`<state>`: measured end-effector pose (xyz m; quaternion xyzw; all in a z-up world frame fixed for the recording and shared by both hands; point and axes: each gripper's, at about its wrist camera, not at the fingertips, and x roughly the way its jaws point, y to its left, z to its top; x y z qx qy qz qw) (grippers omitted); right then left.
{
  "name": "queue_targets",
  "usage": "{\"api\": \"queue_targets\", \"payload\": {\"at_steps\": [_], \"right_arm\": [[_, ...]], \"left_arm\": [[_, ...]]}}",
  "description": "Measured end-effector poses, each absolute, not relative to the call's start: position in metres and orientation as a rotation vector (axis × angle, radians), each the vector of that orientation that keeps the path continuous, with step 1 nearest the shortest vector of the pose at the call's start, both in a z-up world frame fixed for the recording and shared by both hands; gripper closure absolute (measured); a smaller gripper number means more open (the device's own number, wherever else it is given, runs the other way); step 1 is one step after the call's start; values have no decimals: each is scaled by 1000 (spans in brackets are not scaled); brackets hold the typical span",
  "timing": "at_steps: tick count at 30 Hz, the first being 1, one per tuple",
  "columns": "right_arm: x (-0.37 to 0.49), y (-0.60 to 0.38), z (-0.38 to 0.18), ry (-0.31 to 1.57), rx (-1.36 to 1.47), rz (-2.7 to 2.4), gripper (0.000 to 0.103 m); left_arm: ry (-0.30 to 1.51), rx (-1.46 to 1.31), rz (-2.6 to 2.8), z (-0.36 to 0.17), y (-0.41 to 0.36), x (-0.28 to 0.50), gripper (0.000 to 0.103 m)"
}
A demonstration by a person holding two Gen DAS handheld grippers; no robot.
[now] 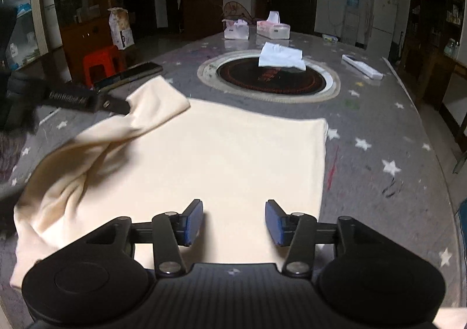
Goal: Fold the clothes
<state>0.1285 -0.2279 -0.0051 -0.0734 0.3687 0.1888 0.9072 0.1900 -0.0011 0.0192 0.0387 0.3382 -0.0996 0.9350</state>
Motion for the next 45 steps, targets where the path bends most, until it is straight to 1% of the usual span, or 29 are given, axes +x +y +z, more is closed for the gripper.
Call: {"api": "queue_targets", "payload": {"at_steps": [1,4,6,8,10,12,17,18,19,22,24,28,34,40,45], "right_arm": [[128,-227,-7,763,-151,390,48],[125,-226,-11,760,-144,393,36],[123,-225,-13,755,-136,397,17],[122,-224,-16,746,-134,398,16],[119,-224,-20,731,-139,400,10],[117,-221,-23,720,-146,408,1],[113,-220,-27,691,-145,412,0],[113,-221,-27,690,-141,413,0],[112,-221,-27,689,-139,414,0],[111,-220,-28,686,-142,413,0],[111,-220,-27,686,-141,413,0],[111,-220,-28,686,-142,413,0],[111,-220,-28,686,-142,412,0],[112,-220,-28,686,-143,412,0],[112,-220,-29,687,-142,413,0]], "left_arm": [[701,84,-204,17,-5,196,64],[729,99,-207,11,-15,214,63],[736,110,-207,8,-20,223,63],[741,123,-199,4,-24,232,63],[750,118,-199,0,-26,239,63],[762,109,-201,-5,-26,246,64],[756,110,-205,-15,-26,252,65],[756,105,-201,-14,-26,253,68],[756,100,-198,-14,-25,254,78],[755,79,-185,-12,-19,256,94],[755,44,-179,-9,-12,256,98],[725,-16,-163,0,2,248,100],[629,-117,-134,30,32,217,100],[508,-198,-76,66,79,164,100],[438,-235,-5,81,118,121,100]]}}
